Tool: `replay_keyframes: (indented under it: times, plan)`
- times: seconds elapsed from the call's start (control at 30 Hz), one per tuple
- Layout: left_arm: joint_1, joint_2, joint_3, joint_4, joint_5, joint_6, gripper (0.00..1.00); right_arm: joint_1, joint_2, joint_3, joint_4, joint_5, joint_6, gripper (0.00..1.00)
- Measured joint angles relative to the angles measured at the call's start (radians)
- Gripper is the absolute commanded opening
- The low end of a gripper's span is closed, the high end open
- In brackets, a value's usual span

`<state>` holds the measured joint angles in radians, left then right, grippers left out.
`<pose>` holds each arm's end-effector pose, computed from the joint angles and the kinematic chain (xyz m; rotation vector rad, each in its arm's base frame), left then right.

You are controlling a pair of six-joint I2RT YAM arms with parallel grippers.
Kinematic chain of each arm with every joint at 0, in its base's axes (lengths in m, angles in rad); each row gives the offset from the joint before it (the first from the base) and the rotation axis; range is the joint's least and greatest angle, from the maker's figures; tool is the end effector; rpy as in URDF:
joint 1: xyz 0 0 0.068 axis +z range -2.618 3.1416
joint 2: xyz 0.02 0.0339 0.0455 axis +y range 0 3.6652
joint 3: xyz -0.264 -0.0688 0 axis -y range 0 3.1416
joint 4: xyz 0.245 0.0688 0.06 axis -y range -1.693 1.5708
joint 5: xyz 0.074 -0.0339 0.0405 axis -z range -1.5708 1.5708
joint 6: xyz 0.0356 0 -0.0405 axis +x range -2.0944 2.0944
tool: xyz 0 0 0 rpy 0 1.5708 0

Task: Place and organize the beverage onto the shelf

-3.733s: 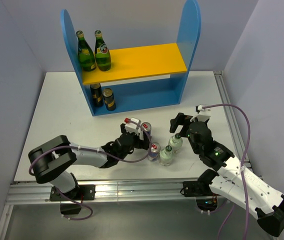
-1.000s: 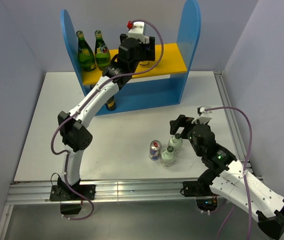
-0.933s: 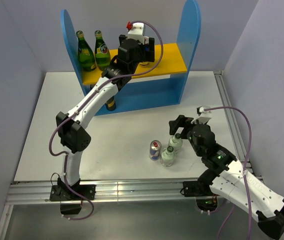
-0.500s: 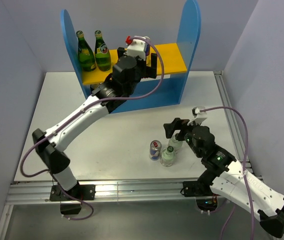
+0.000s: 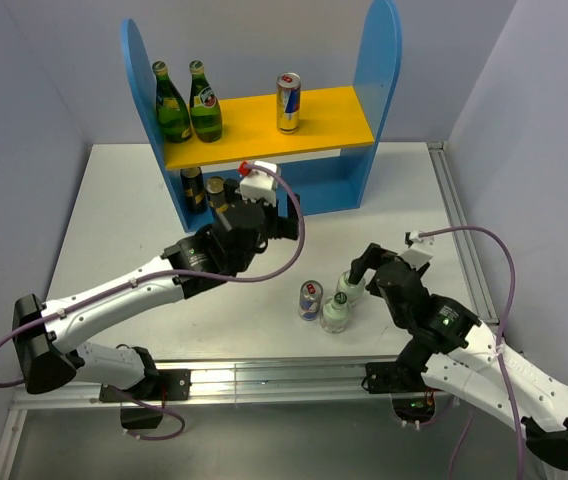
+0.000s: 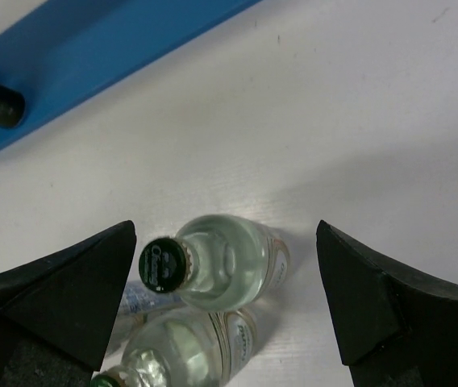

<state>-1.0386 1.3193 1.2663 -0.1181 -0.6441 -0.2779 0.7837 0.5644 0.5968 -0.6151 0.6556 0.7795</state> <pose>0.1722 -0.2503 0.3987 0.1833 1.7153 -0.4171 0.1040 0.0730 0.2664 0.3621 2.0006 0.2760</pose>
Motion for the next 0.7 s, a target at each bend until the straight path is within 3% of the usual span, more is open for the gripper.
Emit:
replay_keyframes:
  times: [0.17,0.4,0.7]
  plan:
    - [-0.013,-0.027,-0.133,-0.024,-0.013,-0.069,0.99,0.115,0.018,0.013,-0.082,0.017,0.090,1.00]
    - [-0.030,-0.093,-0.190,-0.020,-0.023,-0.115,0.99,0.328,0.076,0.041,-0.193,0.103,0.259,1.00]
    - [-0.037,-0.109,-0.234,-0.004,-0.027,-0.146,0.99,0.378,0.154,0.058,-0.262,0.196,0.410,1.00]
